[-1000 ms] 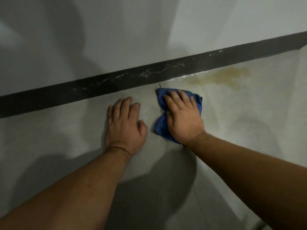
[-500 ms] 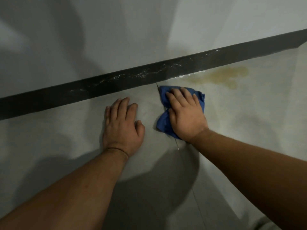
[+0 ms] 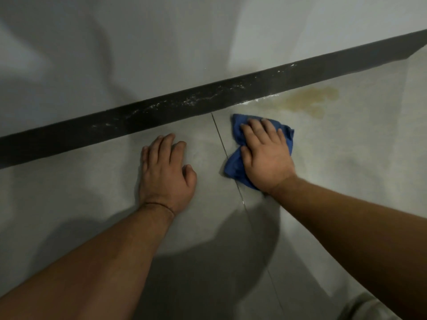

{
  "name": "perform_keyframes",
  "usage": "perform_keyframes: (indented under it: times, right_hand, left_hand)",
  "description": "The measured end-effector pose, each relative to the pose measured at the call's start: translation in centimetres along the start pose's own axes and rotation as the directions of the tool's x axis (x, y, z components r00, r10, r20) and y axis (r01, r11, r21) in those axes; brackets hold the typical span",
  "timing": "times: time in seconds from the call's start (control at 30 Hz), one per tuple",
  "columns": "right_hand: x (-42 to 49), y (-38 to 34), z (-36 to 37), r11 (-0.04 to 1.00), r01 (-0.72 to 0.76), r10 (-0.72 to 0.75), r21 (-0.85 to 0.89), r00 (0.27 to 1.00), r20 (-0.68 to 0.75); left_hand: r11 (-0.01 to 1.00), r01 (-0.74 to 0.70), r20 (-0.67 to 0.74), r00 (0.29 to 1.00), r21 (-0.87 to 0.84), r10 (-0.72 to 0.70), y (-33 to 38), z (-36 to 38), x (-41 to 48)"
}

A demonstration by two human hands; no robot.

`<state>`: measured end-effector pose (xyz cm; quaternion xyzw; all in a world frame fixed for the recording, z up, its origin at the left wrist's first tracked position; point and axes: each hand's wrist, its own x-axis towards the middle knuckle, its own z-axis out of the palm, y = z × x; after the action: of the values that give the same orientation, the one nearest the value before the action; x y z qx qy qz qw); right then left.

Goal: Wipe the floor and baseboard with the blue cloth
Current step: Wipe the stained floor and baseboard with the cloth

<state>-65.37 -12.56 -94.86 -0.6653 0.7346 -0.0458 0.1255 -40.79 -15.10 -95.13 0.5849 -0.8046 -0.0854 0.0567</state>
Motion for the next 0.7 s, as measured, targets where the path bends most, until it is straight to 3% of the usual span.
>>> perform_keyframes:
  times: [0.17,0.3,0.47,0.7]
  right_hand:
    - [2.7,-1.5,0.3,0.99,0.142,-0.142,0.0,0.989,0.049]
    - [5.4,0.4,-0.6,0.996,0.086,-0.086,0.007,0.996,0.019]
    - [1.7,1.9,-0.7,0.998,-0.055,0.056,0.038,0.998,-0.033]
    - [3.0,0.2,-0.2,0.993,0.119,-0.12,0.026,0.992,0.041]
  left_hand:
    - [1.0,0.001,-0.017,1.0,0.025,-0.001,0.0,0.3,0.0]
    - [1.0,-0.003,-0.017,1.0,0.028,0.004,0.0,0.4,-0.1]
    - [1.0,0.001,-0.012,1.0,0.02,-0.001,0.1,0.3,-0.1]
    - [1.0,0.002,-0.032,0.999,0.027,-0.001,0.3,0.5,-0.1]
